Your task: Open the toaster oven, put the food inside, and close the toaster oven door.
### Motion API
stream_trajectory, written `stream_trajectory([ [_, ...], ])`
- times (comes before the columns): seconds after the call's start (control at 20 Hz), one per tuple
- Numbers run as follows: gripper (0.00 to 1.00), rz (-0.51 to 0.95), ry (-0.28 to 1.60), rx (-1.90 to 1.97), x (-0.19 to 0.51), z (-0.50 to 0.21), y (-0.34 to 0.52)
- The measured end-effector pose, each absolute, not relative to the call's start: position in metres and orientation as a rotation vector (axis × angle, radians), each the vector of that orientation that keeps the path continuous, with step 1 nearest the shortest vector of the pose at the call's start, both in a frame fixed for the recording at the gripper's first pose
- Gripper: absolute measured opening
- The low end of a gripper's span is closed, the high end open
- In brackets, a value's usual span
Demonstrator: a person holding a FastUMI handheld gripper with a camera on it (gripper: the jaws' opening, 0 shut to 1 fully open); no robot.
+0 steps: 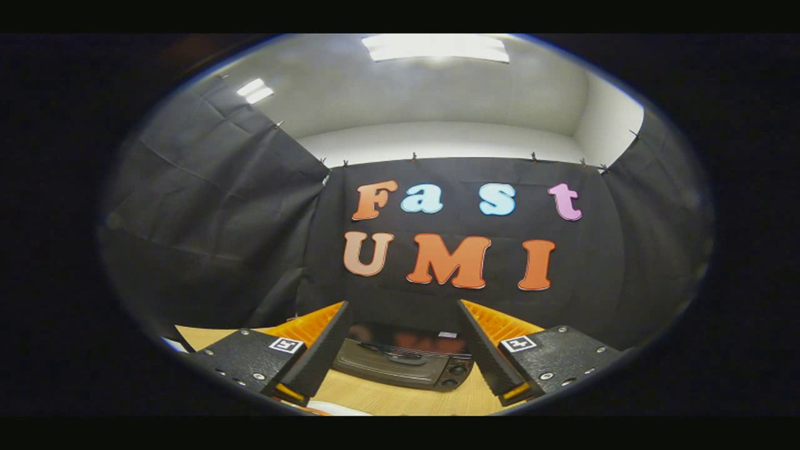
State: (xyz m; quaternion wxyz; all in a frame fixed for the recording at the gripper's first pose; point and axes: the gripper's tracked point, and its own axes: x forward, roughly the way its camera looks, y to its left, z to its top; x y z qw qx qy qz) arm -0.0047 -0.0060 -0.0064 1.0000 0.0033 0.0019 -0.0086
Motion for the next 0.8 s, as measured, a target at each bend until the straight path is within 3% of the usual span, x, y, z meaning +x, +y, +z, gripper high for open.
stream_trajectory([
  [0.8, 0.99, -0.026, 0.095, 0.052, 0.035, -0.054, -0.012],
])
